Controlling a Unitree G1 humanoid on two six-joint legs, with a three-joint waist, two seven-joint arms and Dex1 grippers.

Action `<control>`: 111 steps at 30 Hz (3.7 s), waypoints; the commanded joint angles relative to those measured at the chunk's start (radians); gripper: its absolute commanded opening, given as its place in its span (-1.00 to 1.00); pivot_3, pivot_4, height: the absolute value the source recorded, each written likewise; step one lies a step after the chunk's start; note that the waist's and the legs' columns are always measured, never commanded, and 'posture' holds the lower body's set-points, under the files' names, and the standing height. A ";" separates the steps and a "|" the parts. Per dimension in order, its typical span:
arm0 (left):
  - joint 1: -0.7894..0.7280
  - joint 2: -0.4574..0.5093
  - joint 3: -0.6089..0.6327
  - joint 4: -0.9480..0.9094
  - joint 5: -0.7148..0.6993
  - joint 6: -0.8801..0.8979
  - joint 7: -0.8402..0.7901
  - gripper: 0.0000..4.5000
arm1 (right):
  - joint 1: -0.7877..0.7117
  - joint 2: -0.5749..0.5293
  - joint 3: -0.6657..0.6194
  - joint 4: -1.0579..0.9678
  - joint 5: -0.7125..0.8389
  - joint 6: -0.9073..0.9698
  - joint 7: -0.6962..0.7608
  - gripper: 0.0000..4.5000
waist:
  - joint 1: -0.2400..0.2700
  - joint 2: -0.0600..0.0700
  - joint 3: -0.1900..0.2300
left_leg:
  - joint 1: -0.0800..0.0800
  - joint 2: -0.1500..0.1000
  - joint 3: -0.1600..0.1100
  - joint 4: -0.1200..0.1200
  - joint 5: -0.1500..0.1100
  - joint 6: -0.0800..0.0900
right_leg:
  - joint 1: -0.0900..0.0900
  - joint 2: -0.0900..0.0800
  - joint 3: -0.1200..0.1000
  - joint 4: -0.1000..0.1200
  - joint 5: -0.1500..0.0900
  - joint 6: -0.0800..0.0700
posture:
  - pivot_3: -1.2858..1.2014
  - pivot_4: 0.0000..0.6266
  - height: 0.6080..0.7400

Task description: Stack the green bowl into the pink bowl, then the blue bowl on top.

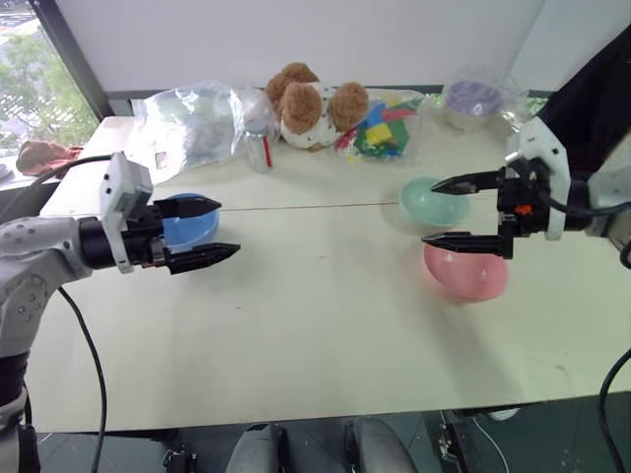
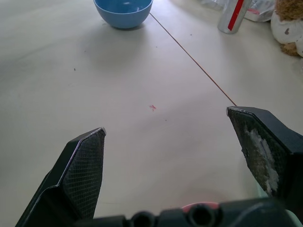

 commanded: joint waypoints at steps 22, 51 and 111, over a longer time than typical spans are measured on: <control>-0.058 0.004 -0.010 -0.006 -0.007 0.000 0.004 1.00 | 0.018 0.004 -0.018 -0.033 -0.013 0.008 -0.064 0.98 | 0.001 0.000 0.000 | 0.000 0.000 0.000 0.000 0.000 0.000 | 0.000 0.000 0.000 0.000 0.000 0.000 | 0.03 -0.52 1.00; -0.188 -0.062 -0.053 0.115 -0.033 -0.019 -0.067 1.00 | 0.369 -0.107 -0.196 -0.262 -0.004 0.275 -0.200 0.98 | 0.003 0.000 0.000 | 0.000 0.000 0.000 0.000 0.000 0.000 | 0.000 0.001 0.000 0.000 0.000 0.000 | 0.03 -0.52 1.00; -0.066 -0.031 0.021 0.017 -0.009 -0.008 -0.024 1.00 | -0.195 0.334 0.509 0.019 -0.564 -0.386 0.179 0.92 | -0.001 0.000 0.000 | 0.000 0.000 0.000 0.002 0.001 -0.002 | -0.001 0.003 0.000 0.001 0.000 0.000 | 0.03 -0.52 1.00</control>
